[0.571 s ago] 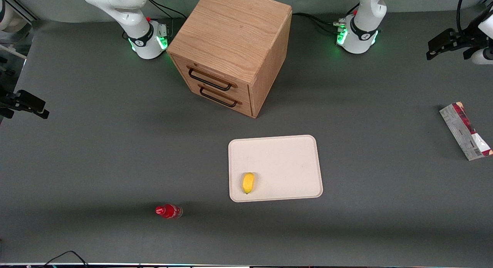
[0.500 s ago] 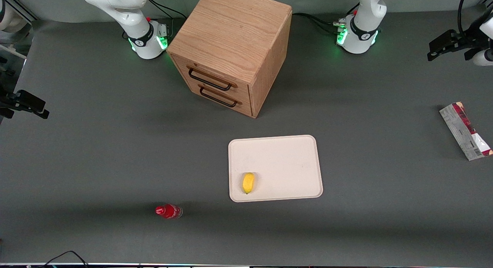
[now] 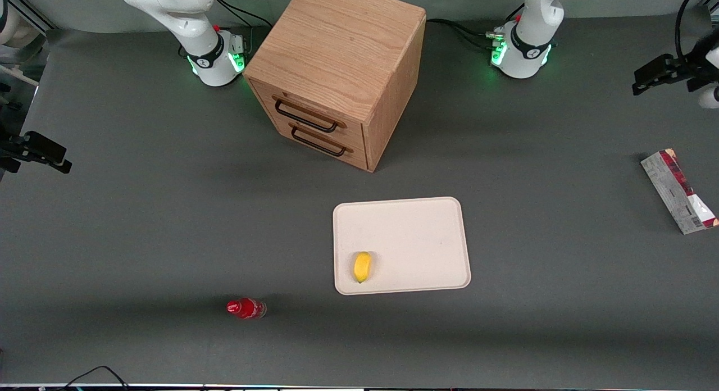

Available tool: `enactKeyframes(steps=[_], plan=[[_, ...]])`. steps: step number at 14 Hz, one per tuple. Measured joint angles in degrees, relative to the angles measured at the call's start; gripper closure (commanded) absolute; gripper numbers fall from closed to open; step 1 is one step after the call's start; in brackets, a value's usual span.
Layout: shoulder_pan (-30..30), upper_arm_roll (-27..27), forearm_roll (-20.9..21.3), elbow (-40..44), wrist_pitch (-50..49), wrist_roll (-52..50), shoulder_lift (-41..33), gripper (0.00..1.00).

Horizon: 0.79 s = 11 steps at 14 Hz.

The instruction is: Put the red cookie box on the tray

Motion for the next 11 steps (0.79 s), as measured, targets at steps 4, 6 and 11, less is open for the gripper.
enactKeyframes(steps=[4,6,11], plan=[[1.5,6.6,2.1,2.6,1.0,1.2,5.1,0.0],[2.3,11.8,2.3,5.3,3.8,6.5,10.4,0.0],[4.6,19.5,0.8,6.1,19.7,14.8,25.6,0.0]])
